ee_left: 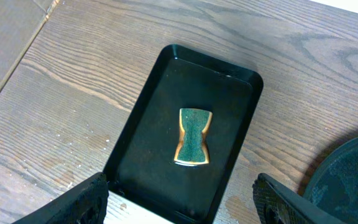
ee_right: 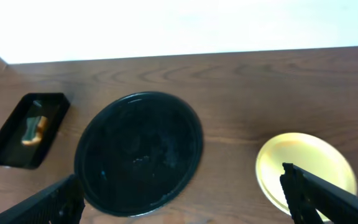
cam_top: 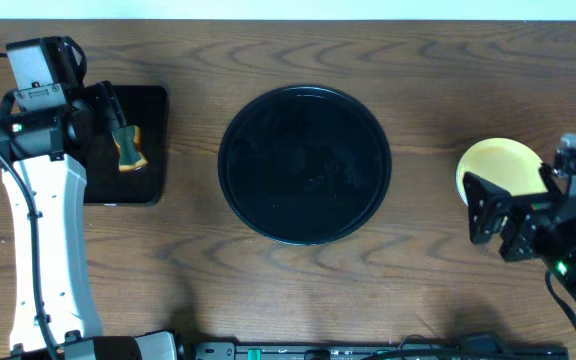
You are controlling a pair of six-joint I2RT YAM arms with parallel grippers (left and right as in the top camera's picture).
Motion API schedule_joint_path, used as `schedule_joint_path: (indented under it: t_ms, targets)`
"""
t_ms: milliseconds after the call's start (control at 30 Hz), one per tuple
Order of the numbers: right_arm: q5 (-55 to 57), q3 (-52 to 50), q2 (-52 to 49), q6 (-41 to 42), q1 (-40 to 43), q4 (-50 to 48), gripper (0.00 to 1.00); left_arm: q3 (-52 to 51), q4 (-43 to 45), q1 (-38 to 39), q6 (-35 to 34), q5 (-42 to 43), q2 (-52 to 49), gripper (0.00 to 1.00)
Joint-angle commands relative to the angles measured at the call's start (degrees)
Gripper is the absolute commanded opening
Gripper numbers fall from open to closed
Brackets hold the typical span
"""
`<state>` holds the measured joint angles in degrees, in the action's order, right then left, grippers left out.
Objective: Clean dirty plates on tray and stack at the side
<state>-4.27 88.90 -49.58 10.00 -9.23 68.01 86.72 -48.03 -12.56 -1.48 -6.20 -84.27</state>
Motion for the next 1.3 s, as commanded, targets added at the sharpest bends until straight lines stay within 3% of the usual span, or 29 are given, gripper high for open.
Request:
schedule_joint_path:
  t_ms: [0,100,233,533,733,967,1167,1267]
  targets:
    - [6.8,0.0,-0.2,-0.2,-0.2,-0.5,0.99,0.5,-0.2,0.0,-0.3,-0.3,-0.4,0.75]
    - [9.2,-2.8,-0.1,-2.9,0.2,-4.6,0.99,0.5,-0.2,0.0,-0.3,-0.3,-0.4,0.75]
    - [7.6,-12.6,2.7,-9.9,1.2,-17.2,0.99,0.5,-0.2,0.0,-0.3,-0.3,-0.4,0.75]
    - [-0.8,-49.6,17.2,-11.3,3.6,-53.6,0.99,0.4,-0.2,0.0,-0.3,-0.3,-0.4,0.75]
    - [-1.8,-69.7,27.3,-11.3,3.6,-68.9,0.99,0.4,-0.2,0.0,-0.3,-0.3,-0.4,0.75]
    - [-1.6,-82.6,40.0,-10.9,3.5,-72.5,0.99,0.4,-0.2,0.0,-0.3,-0.3,-0.4,0.75]
    - [-1.6,-88.7,46.5,-10.9,3.5,-72.6,0.99,0.4,-0.2,0.0,-0.3,-0.3,-0.4,0.75]
    - [-1.6,-88.6,48.5,-10.7,3.3,-68.0,0.99,0.4,-0.2,0.0,-0.3,-0.3,-0.4,0.75]
